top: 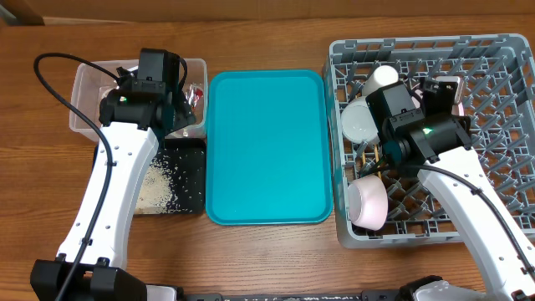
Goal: Sort waste into correct bins and load items into the dishwasher
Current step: 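Lower the white plate upright into the rack slots and release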
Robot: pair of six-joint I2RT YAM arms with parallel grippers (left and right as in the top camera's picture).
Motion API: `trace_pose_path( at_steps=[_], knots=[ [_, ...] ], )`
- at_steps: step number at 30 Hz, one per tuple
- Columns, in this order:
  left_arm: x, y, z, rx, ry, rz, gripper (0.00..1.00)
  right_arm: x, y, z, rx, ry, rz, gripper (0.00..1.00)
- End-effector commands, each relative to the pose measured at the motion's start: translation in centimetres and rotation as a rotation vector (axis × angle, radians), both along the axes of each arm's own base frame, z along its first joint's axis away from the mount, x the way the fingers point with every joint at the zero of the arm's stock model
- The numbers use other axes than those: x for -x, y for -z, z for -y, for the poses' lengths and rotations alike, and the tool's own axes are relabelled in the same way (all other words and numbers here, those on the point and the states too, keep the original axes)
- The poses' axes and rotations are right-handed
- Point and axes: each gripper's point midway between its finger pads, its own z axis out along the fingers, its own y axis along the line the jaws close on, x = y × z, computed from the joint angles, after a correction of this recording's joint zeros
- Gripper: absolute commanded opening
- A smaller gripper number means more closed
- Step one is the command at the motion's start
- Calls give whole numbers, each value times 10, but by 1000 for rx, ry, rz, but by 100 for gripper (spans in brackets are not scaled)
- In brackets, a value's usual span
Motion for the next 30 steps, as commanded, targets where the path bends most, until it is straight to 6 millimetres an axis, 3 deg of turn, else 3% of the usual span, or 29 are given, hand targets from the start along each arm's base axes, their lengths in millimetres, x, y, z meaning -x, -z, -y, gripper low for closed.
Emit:
trace_pose_path(
  at_steps=[1,18,23,27,29,30],
  knots=[
    [-2,-6,1,-8,14,13,100,-2,-5,1,48,-33,-34,4],
    [-2,-6,1,-8,14,13,100,-16,19,-9,117,-93,-190,6],
    [-2,-6,1,-8,14,13,100,-19,18,-10,113,-94,-171,41],
    [-2,-6,1,-8,14,13,100,-26,16,-12,105,-99,-137,84],
    [-2,-6,1,-8,14,13,100,-32,13,-15,112,-122,-134,98],
    [-2,-6,1,-8,14,13,100,-34,11,-15,112,-126,-127,99]
  ],
)
